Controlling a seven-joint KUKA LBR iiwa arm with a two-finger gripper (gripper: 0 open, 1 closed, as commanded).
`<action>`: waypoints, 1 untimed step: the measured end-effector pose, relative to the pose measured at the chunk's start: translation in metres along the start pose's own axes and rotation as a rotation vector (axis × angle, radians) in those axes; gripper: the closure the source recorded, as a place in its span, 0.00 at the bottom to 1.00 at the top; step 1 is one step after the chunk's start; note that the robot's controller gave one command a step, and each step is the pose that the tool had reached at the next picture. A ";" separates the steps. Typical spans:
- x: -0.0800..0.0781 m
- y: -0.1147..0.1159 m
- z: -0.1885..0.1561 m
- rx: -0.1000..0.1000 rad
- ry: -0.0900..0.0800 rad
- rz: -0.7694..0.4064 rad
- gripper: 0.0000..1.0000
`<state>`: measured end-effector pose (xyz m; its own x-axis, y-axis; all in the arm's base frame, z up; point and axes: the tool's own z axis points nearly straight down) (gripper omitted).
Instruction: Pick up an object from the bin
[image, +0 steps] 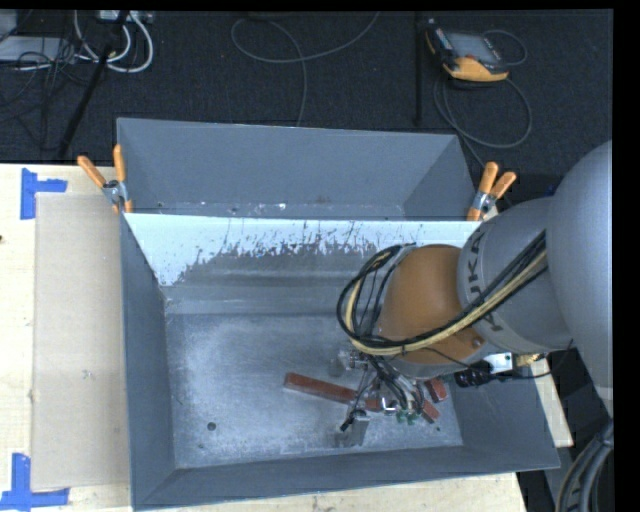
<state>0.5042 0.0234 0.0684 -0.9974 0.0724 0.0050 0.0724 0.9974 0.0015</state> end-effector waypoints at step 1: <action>-0.001 -0.002 -0.001 0.002 -0.003 -0.001 1.00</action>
Offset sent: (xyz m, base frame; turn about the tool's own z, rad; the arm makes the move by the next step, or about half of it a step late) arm 0.0000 0.0000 0.0000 0.0000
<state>0.5050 0.0215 0.0694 -0.9974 0.0717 0.0021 0.0717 0.9974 -0.0004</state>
